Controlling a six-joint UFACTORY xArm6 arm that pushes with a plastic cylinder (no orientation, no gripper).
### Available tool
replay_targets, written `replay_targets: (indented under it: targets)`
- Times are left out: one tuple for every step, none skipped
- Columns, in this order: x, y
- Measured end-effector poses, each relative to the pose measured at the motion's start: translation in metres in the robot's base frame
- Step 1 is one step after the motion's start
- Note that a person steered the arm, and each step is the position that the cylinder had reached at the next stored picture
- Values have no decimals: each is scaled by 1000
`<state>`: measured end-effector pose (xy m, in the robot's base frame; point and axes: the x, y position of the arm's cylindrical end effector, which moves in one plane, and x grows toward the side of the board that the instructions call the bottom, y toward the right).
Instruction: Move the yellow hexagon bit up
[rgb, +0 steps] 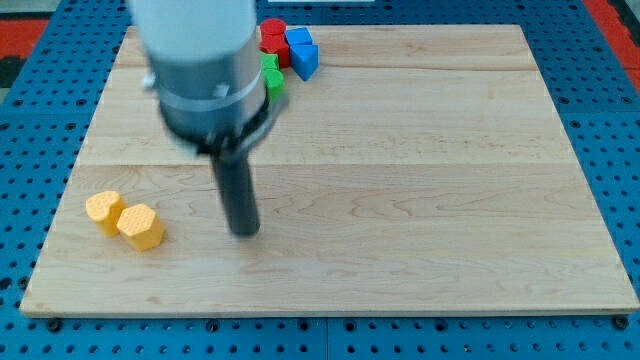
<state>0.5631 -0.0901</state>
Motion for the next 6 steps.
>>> replay_targets:
  targets:
    - [42, -25]
    - [44, -40]
    - [26, -93]
    - [-20, -94]
    - [-4, -94]
    - [0, -123]
